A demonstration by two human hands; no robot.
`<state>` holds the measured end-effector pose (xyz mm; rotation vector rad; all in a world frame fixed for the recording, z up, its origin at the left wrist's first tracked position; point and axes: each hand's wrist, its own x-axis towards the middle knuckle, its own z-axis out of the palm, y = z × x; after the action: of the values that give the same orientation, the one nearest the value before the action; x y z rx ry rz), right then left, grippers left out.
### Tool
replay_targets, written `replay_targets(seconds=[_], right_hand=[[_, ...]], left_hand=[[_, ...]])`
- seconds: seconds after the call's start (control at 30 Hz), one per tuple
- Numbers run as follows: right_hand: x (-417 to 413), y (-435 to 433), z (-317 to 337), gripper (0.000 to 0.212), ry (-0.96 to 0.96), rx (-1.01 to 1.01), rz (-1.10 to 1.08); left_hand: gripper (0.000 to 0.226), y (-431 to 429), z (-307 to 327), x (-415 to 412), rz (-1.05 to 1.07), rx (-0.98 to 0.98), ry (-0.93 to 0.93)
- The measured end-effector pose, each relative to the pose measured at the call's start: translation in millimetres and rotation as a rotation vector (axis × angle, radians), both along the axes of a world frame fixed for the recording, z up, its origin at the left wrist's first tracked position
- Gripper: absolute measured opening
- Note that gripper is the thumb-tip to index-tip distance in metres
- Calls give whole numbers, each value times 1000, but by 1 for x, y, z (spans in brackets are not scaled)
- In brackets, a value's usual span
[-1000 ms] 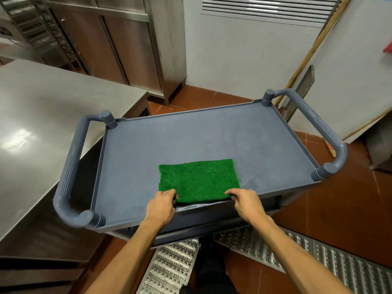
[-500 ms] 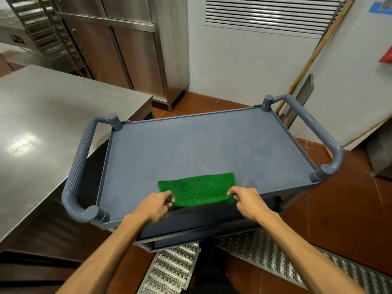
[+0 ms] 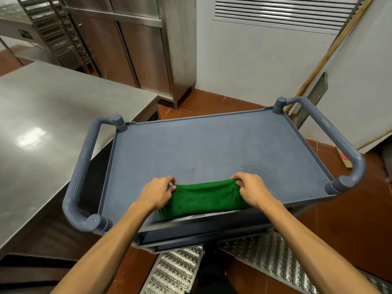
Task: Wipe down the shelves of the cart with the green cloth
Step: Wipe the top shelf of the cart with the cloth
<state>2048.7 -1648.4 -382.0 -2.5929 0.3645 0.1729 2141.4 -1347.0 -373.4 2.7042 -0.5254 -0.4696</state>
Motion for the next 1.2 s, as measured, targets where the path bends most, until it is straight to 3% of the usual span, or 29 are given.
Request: replay_targets(seconds=[0.17, 0.27, 0.4, 0.67, 1.2], right_hand=[[19, -1, -17, 26, -159, -31, -68], [15, -8, -29, 21, -46, -35, 105], [-3, -13, -45, 46, 165, -40, 360], [-17, -1, -61, 33, 17, -76, 343], [-30, 24, -53, 25, 7, -35, 296]], left_hand=[[25, -5, -20, 12, -26, 24, -126], [32, -3, -34, 5, -181, 0, -106], [59, 0, -51, -12, -397, 98, -29], [32, 0, -59, -24, -361, 3, -108], [26, 31, -56, -53, -267, -27, -76]])
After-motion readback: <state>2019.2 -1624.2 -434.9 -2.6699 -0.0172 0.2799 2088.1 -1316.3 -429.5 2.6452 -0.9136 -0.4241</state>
